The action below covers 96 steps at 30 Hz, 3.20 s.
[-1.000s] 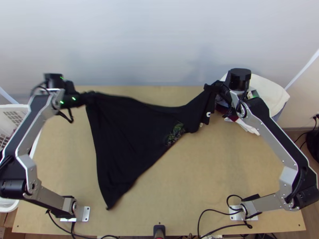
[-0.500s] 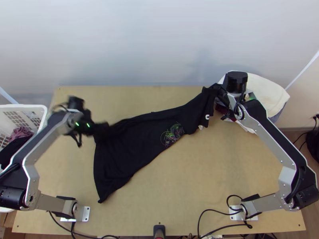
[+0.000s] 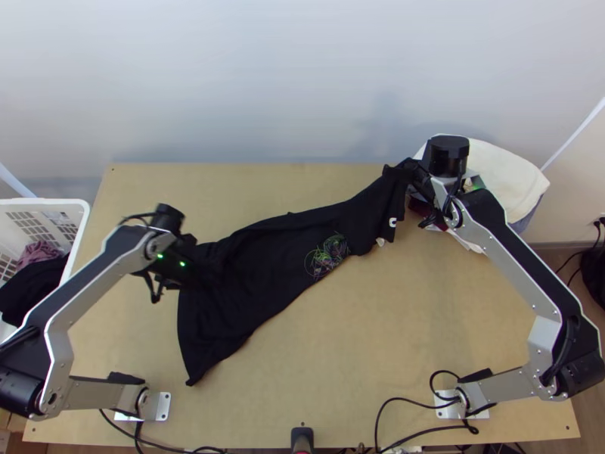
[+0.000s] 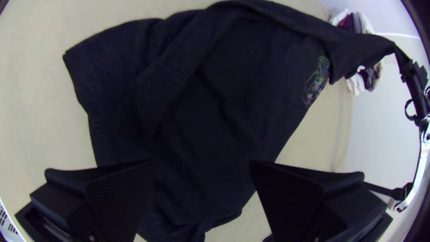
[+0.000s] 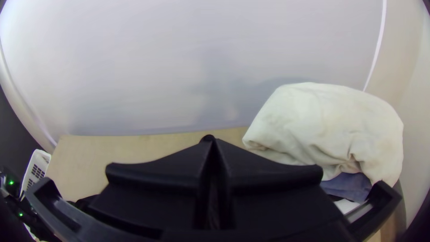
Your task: Fold the t-shirt
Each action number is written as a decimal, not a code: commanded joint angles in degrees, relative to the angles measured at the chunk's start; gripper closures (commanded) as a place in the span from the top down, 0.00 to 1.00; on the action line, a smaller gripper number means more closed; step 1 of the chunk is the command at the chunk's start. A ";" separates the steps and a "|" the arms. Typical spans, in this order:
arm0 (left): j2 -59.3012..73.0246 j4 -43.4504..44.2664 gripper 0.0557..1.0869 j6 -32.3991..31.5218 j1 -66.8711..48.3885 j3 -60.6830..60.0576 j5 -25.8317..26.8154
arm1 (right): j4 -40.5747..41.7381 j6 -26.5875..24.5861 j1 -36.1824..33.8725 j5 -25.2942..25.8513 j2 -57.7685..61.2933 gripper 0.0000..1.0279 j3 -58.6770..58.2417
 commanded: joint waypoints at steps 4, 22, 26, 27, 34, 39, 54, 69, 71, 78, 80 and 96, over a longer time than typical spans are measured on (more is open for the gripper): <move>0.15 1.17 0.96 2.49 8.68 4.27 0.52 | 0.97 -0.29 0.33 0.61 -0.15 0.03 -1.36; 4.54 7.94 0.72 3.90 11.14 0.76 -2.20 | 1.15 -0.38 0.68 0.61 -0.24 0.03 -1.36; 6.30 8.82 0.72 3.55 10.61 0.76 -2.29 | 1.15 -0.38 0.68 0.61 -0.33 0.03 -1.36; 6.74 9.35 0.72 3.63 10.52 0.67 -2.29 | 1.15 -0.29 0.68 0.61 -0.24 0.03 -1.36; 7.71 9.61 0.72 4.87 10.17 -0.47 -5.45 | 1.15 -0.38 0.51 0.61 -0.42 0.03 -1.63; 8.06 9.70 0.72 4.95 8.59 -1.18 -6.24 | 1.23 -0.38 0.51 0.61 -0.42 0.03 -1.63; 9.64 12.51 0.72 0.82 1.82 -1.97 -6.42 | 1.23 -0.38 0.42 0.61 -0.33 0.03 -1.36; 6.13 18.75 0.04 0.29 2.08 -5.75 -6.68 | 1.23 -0.38 0.07 0.61 -1.29 0.03 -2.15; 5.42 18.93 0.04 -0.06 2.96 -5.22 -6.68 | 1.23 -0.47 -0.02 0.61 -1.38 0.03 -2.07; 2.26 18.84 0.04 -5.51 10.96 5.59 -7.12 | 1.23 -2.05 -0.20 0.61 -2.09 0.03 -1.10; 1.12 19.02 0.04 -6.65 12.72 9.55 -8.09 | 1.50 -3.37 0.15 0.78 -2.96 0.03 -0.66; -4.33 20.60 0.04 -8.58 16.67 29.58 -11.52 | 15.38 -14.71 3.41 2.89 -9.82 0.03 11.12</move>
